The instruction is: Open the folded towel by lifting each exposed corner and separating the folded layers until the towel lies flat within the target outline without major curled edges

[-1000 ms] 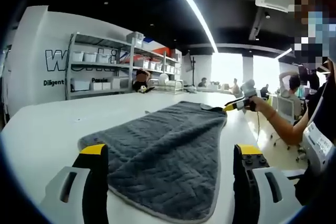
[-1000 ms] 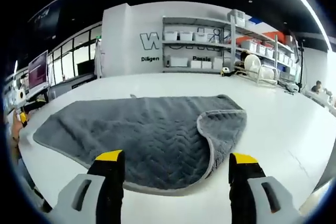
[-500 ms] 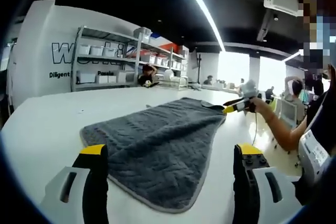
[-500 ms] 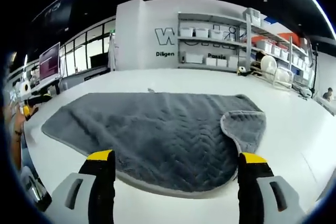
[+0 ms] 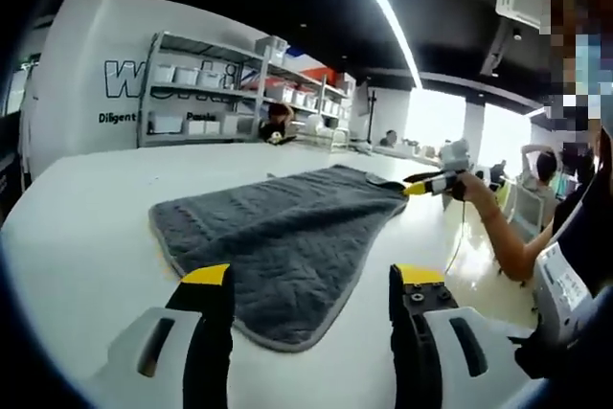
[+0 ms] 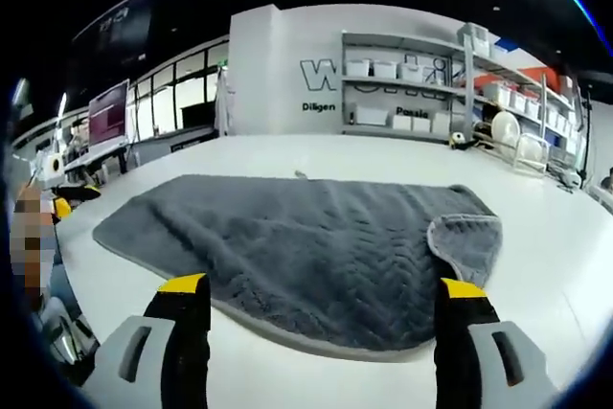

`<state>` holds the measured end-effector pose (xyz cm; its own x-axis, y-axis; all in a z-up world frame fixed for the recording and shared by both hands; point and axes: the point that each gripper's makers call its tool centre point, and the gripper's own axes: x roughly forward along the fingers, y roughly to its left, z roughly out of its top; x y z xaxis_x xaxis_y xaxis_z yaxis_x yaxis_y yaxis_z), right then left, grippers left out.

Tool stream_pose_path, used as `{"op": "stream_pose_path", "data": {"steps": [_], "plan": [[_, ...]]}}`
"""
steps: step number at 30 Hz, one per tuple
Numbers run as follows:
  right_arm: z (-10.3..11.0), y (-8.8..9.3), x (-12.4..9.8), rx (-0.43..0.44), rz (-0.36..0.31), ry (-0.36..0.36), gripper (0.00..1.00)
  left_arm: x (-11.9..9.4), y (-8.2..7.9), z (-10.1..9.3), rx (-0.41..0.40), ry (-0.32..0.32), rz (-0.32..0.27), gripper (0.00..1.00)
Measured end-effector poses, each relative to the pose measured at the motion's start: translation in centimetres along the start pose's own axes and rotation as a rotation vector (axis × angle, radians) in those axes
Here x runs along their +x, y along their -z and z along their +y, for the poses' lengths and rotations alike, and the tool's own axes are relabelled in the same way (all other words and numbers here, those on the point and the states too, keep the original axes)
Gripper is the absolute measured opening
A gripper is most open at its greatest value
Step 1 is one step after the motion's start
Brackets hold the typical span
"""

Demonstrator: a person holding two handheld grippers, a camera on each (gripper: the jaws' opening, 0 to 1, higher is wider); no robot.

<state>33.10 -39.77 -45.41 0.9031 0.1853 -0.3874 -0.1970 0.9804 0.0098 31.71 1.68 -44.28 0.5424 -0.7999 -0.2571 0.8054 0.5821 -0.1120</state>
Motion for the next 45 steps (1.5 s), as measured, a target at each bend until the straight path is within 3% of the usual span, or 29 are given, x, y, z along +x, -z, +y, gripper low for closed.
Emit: {"op": "stream_pose_path", "data": {"steps": [4, 9, 12, 18, 20, 23, 26, 32, 38, 45], "plan": [[0.6, 0.0, -0.1, 0.003, -0.009, -0.017, 0.99, 0.3, 0.6, 0.0, -0.006, -0.002, 0.007, 0.54], [0.7, 0.6, -0.1, 0.004, 0.006, -0.02, 0.99, 0.9, 1.9, 0.2, -0.048, -0.017, 0.036, 0.34], [0.6, 0.6, -0.1, 0.005, 0.008, -0.024, 0.99, 1.4, 3.0, 0.1, -0.067, -0.016, 0.086, 0.31], [0.8, 1.0, -0.6, -0.004, 0.015, -0.016, 0.98, 2.0, 3.6, -0.5, -0.022, -0.001, 0.122, 0.25], [0.9, 1.1, -0.6, -0.004, 0.018, -0.015, 0.98, 2.1, 3.2, 0.2, -0.013, -0.033, 0.106, 0.22], [1.0, 1.2, -0.7, 0.001, 0.017, -0.018, 0.98, 2.1, 3.7, 0.7, 0.071, -0.051, 0.153, 0.19], [0.7, 1.3, -0.8, 0.001, 0.008, -0.01, 0.95, 2.2, 3.8, 1.2, 0.133, -0.092, 0.164, 0.08], [0.4, 1.6, -0.9, 0.015, 0.011, -0.004, 0.95, 2.4, 4.8, 1.0, 0.134, -0.063, 0.21, 0.01], [0.4, 1.8, -0.8, 0.003, 0.018, -0.008, 0.95, 2.2, 4.8, 1.0, 0.129, -0.044, 0.215, 0.01], [0.3, 1.9, -1.0, 0.008, 0.014, -0.004, 0.94, 1.7, 4.9, 0.9, 0.175, -0.034, 0.265, 0.01]]}}
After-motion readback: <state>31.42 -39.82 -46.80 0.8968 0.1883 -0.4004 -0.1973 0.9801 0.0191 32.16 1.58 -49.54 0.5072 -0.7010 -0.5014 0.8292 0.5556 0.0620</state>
